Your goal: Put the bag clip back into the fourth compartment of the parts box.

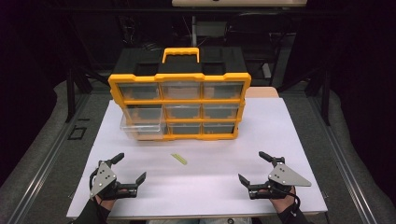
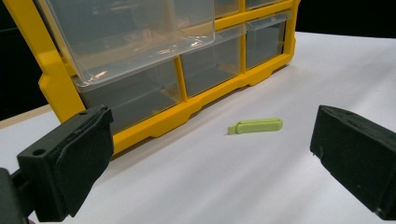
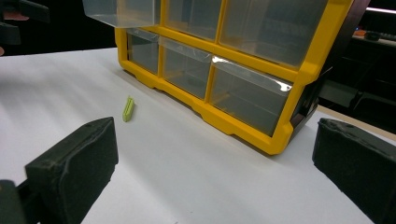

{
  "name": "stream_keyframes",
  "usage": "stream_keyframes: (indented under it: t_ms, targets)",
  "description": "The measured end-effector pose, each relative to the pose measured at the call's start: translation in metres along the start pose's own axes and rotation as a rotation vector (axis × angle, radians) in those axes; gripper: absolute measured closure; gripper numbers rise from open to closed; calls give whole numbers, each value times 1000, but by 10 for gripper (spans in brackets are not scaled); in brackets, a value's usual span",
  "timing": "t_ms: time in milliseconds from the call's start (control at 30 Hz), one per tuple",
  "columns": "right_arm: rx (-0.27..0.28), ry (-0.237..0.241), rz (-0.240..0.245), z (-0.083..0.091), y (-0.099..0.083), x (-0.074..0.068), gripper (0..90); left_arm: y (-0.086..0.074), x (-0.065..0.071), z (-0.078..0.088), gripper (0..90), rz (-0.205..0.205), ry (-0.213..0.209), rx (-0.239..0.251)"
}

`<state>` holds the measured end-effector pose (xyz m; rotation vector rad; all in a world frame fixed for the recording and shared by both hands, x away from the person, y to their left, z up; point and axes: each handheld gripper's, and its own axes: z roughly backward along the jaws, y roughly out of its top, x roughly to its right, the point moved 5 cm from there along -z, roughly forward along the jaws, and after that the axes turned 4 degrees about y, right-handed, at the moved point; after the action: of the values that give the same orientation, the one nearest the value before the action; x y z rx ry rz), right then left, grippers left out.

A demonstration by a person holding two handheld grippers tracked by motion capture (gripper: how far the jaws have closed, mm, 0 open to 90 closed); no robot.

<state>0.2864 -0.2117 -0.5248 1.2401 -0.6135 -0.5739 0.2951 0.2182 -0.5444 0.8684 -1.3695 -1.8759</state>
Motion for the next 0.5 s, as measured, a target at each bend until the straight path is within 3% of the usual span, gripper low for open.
stream_keyframes:
  t_ms: [500]
  targets:
    - [-55, 41, 5, -17, -1, -4, 0, 0, -2, 2, 0, -1, 18, -2]
